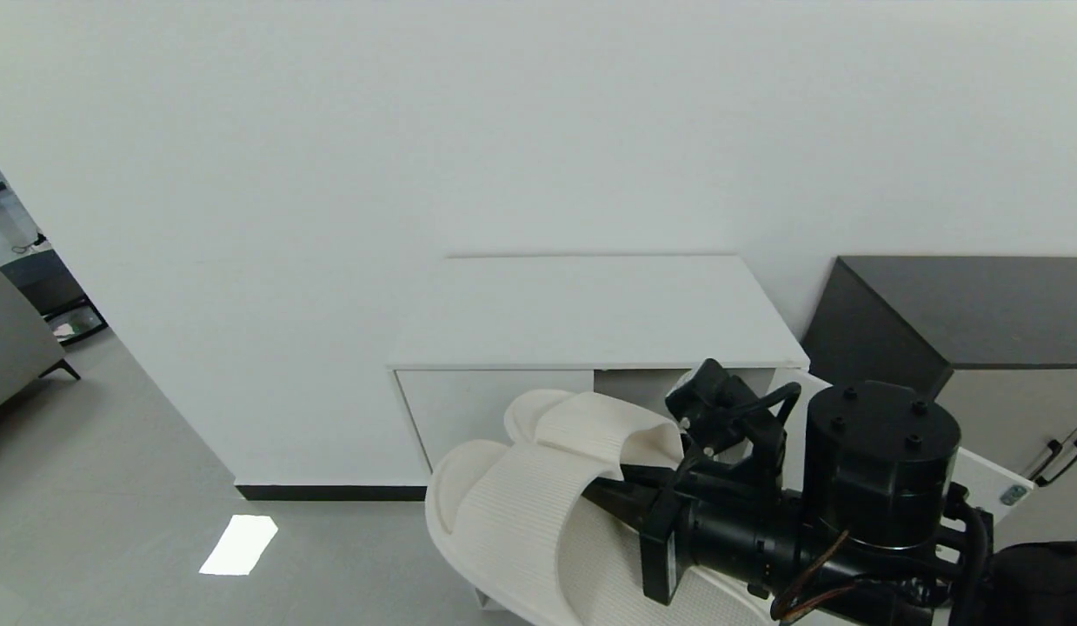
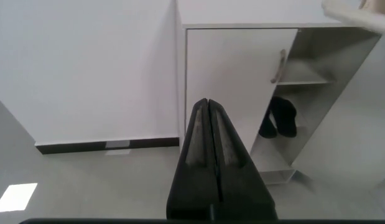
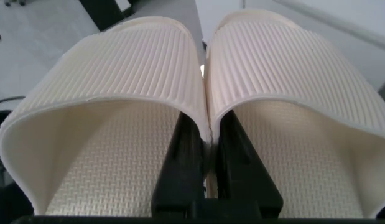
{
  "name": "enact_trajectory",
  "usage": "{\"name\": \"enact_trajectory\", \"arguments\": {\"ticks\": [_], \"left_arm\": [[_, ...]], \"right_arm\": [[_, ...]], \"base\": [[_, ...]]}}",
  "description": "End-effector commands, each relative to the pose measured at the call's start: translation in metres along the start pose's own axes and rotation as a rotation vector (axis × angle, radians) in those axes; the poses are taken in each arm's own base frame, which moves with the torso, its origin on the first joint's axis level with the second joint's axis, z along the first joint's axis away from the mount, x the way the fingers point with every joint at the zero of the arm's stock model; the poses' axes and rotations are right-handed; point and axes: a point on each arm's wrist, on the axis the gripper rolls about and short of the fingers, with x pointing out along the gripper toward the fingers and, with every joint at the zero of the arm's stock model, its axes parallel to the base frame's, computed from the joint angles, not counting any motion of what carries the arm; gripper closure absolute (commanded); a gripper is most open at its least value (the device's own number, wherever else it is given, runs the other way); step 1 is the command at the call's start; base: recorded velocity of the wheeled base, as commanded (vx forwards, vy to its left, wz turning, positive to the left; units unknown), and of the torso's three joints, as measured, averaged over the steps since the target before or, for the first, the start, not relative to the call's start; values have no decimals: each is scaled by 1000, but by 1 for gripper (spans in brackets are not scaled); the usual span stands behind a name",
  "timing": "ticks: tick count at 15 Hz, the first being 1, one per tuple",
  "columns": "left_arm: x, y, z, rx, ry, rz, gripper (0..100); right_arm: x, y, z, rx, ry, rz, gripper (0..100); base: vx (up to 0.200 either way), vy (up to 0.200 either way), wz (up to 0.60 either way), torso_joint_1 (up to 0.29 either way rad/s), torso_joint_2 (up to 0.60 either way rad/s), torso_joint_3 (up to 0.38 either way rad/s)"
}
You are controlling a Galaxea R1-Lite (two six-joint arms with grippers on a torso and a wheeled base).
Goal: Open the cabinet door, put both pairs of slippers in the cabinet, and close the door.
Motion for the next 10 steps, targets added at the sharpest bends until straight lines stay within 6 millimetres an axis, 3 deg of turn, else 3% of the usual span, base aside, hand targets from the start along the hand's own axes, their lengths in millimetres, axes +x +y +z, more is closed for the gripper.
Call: {"name": "enact_trajectory", "arguments": {"ticks": [1, 6, 10], "left_arm": [[0, 0, 0, 0, 2, 0, 100], [0, 0, 0, 0, 2, 0, 100], [0, 0, 0, 0, 2, 1, 100]], "right_arm": [[1, -2, -7, 0, -4, 19, 100], [8, -7, -10, -4, -8, -41, 100], [8, -6, -11, -5, -4, -40, 100]], "base": [[0, -200, 0, 2, 7, 2], [0, -200, 0, 3, 2, 1], [0, 0, 0, 0, 0, 0]]}}
